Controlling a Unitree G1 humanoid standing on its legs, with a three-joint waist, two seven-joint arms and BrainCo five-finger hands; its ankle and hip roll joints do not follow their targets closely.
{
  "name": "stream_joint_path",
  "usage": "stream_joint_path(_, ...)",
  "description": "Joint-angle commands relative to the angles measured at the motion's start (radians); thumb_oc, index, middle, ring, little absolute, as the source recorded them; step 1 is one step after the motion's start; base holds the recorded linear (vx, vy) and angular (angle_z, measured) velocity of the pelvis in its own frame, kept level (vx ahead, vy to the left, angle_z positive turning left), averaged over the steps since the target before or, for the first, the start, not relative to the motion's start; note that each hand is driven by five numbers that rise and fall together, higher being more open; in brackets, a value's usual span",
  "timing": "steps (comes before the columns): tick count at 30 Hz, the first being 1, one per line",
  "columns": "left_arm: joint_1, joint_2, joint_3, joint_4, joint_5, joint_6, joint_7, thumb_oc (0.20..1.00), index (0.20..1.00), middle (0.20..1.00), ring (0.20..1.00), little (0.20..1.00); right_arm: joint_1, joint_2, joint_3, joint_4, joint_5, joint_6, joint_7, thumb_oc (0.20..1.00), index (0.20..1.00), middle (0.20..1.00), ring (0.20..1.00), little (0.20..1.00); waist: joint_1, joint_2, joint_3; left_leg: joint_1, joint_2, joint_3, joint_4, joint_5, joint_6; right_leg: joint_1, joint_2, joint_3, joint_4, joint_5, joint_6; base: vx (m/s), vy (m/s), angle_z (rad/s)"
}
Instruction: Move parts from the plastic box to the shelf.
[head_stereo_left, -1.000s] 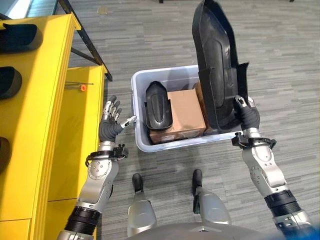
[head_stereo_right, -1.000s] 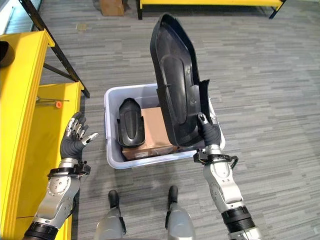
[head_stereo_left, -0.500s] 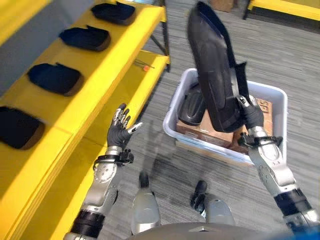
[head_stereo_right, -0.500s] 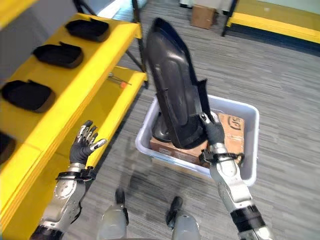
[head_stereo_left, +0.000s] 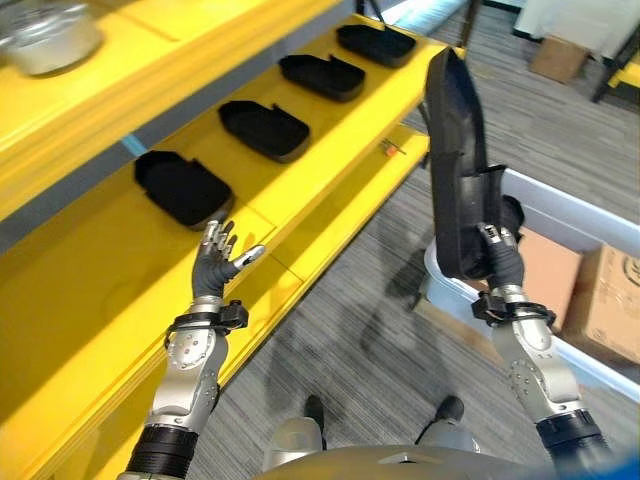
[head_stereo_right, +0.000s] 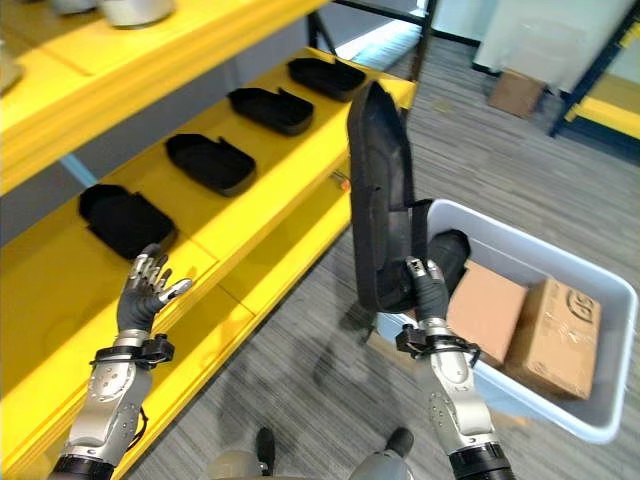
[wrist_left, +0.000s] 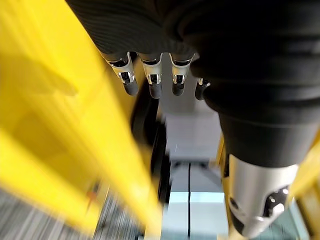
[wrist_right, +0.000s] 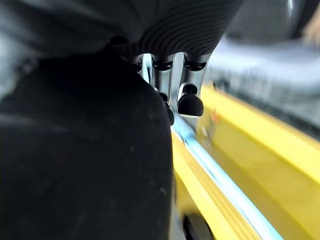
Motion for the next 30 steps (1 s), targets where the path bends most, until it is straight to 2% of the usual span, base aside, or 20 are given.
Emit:
stream_joint_path(1,-0.036,0.029,0.013,-0.092,0.072,-0.057,0.003,1.0,1.0,1.0,1.0,1.0,-0.059,-0.001,-0.042,-0.068,-0.009,-0.065,0.008,0.2,0.2,0.2,0.2,0.2,-0.045,-0.001,-0.01,-0.04,-0.006,-0.02,-0.007,-0.025,0.046,0.072,-0.053,0.054,0.054,0.005,0.101,0.06,0.163,0.8)
stream_joint_path(2,-0.035,0.03,0.013,-0.09,0.073,-0.057,0.003,1.0,1.0,1.0,1.0,1.0,-0.058,0.0,-0.041,-0.068,-0.009,-0.065,0.008,0.2,0.2,0.2,0.2,0.2,-0.046,0.001,-0.015,-0.031,-0.001,-0.029,-0.01,-0.042,0.041,0.075,-0.047,0.07,0.061,-0.009,0.117,0.02,0.245,0.68)
stream_joint_path(4,-0.05,0.035,0.001,-0.085,0.079,-0.061,0.009,1.0,1.0,1.0,1.0,1.0,-0.043,0.01,-0.038,-0.072,0.007,-0.064,0.012,0.2,0.2,0.2,0.2,0.2,-0.072,0.006,-0.019,-0.039,-0.032,-0.05,-0.028,-0.01,0.064,0.026,-0.009,0.206,0.085,0.0,0.083,0.02,0.187,0.59)
stream_joint_path(5,-0.055,0.033,-0.004,-0.076,0.075,-0.062,0.007,1.0,1.0,1.0,1.0,1.0,-0.037,0.011,-0.036,-0.076,0.013,-0.065,0.02,0.2,0.2,0.2,0.2,0.2,-0.092,0.017,-0.023,-0.031,-0.038,-0.068,-0.043,-0.003,0.069,-0.005,0.053,0.324,0.099,-0.033,0.065,0.08,0.192,0.47)
stream_joint_path(6,-0.055,0.031,-0.008,-0.074,0.072,-0.063,0.002,1.0,1.0,1.0,1.0,1.0,-0.023,0.012,-0.035,-0.08,0.022,-0.062,0.024,0.2,0.2,0.2,0.2,0.2,-0.104,0.024,-0.021,-0.022,-0.042,-0.08,-0.048,0.001,0.073,-0.026,0.103,0.397,0.111,-0.066,0.052,0.12,0.249,0.46)
stream_joint_path(7,-0.059,0.021,-0.024,-0.068,0.075,-0.055,-0.002,1.0,1.0,1.0,1.0,1.0,-0.007,0.013,-0.029,-0.087,0.044,-0.061,0.04,0.2,0.2,0.2,0.2,0.2,-0.14,0.035,-0.011,-0.005,-0.05,-0.122,-0.063,0.019,0.088,-0.07,0.269,0.531,0.181,-0.184,0.011,0.14,0.213,0.78)
stream_joint_path(8,-0.022,0.007,-0.009,-0.09,0.087,-0.045,-0.014,1.0,1.0,1.0,1.0,1.0,0.012,0.001,-0.017,-0.08,0.054,-0.056,0.064,0.2,0.2,0.2,0.2,0.2,-0.151,0.016,-0.021,0.018,-0.074,-0.134,-0.098,0.034,0.097,-0.104,0.416,0.528,0.138,-0.219,-0.034,0.11,0.147,0.91)
stream_joint_path(10,-0.013,-0.002,0.006,-0.095,0.084,-0.045,-0.011,1.0,1.0,1.0,1.0,1.0,0.008,-0.001,-0.007,-0.07,0.057,-0.056,0.069,0.2,0.2,0.2,0.2,0.2,-0.152,0.002,-0.025,0.014,-0.093,-0.148,-0.092,0.037,0.099,-0.109,0.463,0.524,0.088,-0.208,-0.046,0.04,-0.012,0.55)
stream_joint_path(12,-0.008,-0.007,0.011,-0.096,0.081,-0.046,-0.005,1.0,1.0,1.0,1.0,1.0,0.009,-0.004,-0.002,-0.071,0.056,-0.061,0.069,0.2,0.2,0.2,0.2,0.2,-0.157,-0.003,-0.022,0.01,-0.1,-0.157,-0.082,0.034,0.097,-0.101,0.483,0.543,0.048,-0.201,-0.05,-0.01,-0.033,0.03)
stream_joint_path(13,-0.012,-0.011,0.011,-0.091,0.076,-0.049,-0.011,1.0,1.0,1.0,1.0,1.0,0.019,-0.006,-0.003,-0.08,0.064,-0.063,0.069,0.2,0.2,0.2,0.2,0.2,-0.163,-0.006,-0.016,0.005,-0.106,-0.172,-0.068,0.036,0.09,-0.092,0.48,0.584,0.033,-0.196,-0.046,-0.03,-0.101,0.22)
stream_joint_path(16,-0.002,-0.023,0.009,-0.088,0.083,-0.056,-0.015,1.0,1.0,1.0,1.0,1.0,0.024,-0.02,-0.004,-0.076,0.066,-0.06,0.07,0.2,0.2,0.2,0.2,0.2,-0.154,-0.016,-0.031,0.0,-0.109,-0.172,-0.059,0.03,0.085,-0.031,0.487,0.597,-0.054,-0.173,-0.051,0.02,-0.1,0.31)
stream_joint_path(17,0.02,-0.032,0.022,-0.098,0.079,-0.056,-0.023,1.0,1.0,1.0,1.0,1.0,0.03,-0.026,-0.017,-0.069,0.064,-0.057,0.072,0.2,0.2,0.2,0.2,0.2,-0.141,-0.017,-0.054,0.003,-0.106,-0.163,-0.051,0.019,0.082,0.007,0.47,0.56,-0.096,-0.161,-0.049,0.08,-0.145,0.39)
stream_joint_path(23,0.026,-0.04,0.015,-0.09,0.062,-0.051,-0.033,1.0,1.0,1.0,1.0,1.0,0.037,-0.038,-0.031,-0.065,0.08,-0.064,0.071,0.2,0.2,0.2,0.2,0.2,-0.14,-0.024,-0.038,-0.037,-0.118,-0.176,0.069,-0.014,0.059,0.035,0.47,0.532,-0.101,-0.177,-0.072,0.0,-0.062,0.21)
stream_joint_path(24,0.018,-0.042,0.01,-0.087,0.058,-0.05,-0.033,1.0,1.0,1.0,1.0,1.0,0.039,-0.046,-0.047,-0.069,0.078,-0.071,0.065,0.2,0.2,0.2,0.2,0.2,-0.149,-0.027,-0.027,-0.063,-0.102,-0.14,0.113,-0.019,0.05,0.033,0.458,0.514,-0.091,-0.184,-0.079,-0.12,-0.005,0.58)
stream_joint_path(25,0.009,-0.04,0.005,-0.087,0.045,-0.05,-0.036,1.0,1.0,1.0,1.0,1.0,0.036,-0.056,-0.059,-0.069,0.078,-0.077,0.051,0.2,0.2,0.2,0.2,0.2,-0.163,-0.037,-0.007,-0.09,-0.039,-0.065,0.16,-0.03,0.044,0.032,0.434,0.492,-0.077,-0.188,-0.079,-0.14,0.013,0.79)
stream_joint_path(26,0.008,-0.038,0.007,-0.086,0.042,-0.051,-0.034,1.0,1.0,1.0,1.0,1.0,0.032,-0.055,-0.06,-0.071,0.077,-0.081,0.047,0.2,0.2,0.2,0.2,0.2,-0.166,-0.045,-0.003,-0.09,0.016,-0.032,0.177,-0.035,0.043,0.03,0.418,0.481,-0.069,-0.19,-0.079,-0.1,0.031,1.18)
stream_joint_path(27,0.01,-0.037,0.011,-0.087,0.04,-0.052,-0.034,1.0,1.0,1.0,1.0,1.0,0.035,-0.055,-0.064,-0.07,0.075,-0.079,0.045,0.2,0.2,0.2,0.2,0.2,-0.165,-0.045,-0.002,-0.084,0.048,-0.022,0.18,-0.036,0.04,0.032,0.413,0.475,-0.064,-0.196,-0.076,-0.03,0.014,0.96)
stream_joint_path(28,0.01,-0.037,0.011,-0.088,0.04,-0.051,-0.034,1.0,1.0,1.0,1.0,1.0,0.036,-0.055,-0.064,-0.071,0.075,-0.079,0.045,0.2,0.2,0.2,0.2,0.2,-0.164,-0.045,-0.001,-0.083,0.049,-0.022,0.18,-0.036,0.039,0.033,0.414,0.475,-0.063,-0.197,-0.077,0.01,0.096,0.76)
stream_joint_path(29,0.01,-0.04,0.024,-0.092,0.035,-0.054,-0.015,1.0,1.0,1.0,1.0,1.0,0.046,-0.053,-0.069,-0.07,0.074,-0.081,0.043,0.2,0.2,0.2,0.2,0.2,-0.174,-0.039,-0.01,-0.065,0.213,0.016,0.106,0.066,0.004,0.023,0.378,0.425,-0.034,-0.223,-0.062,0.01,0.146,0.38)
stream_joint_path(30,0.004,-0.04,0.023,-0.09,0.032,-0.053,-0.012,1.0,1.0,1.0,1.0,1.0,0.055,-0.056,-0.071,-0.07,0.077,-0.082,0.041,0.2,0.2,0.2,0.2,0.2,-0.181,-0.028,-0.011,-0.059,0.278,0.048,0.05,0.135,-0.02,0.017,0.37,0.4,-0.022,-0.235,-0.057,0.01,0.133,0.57)
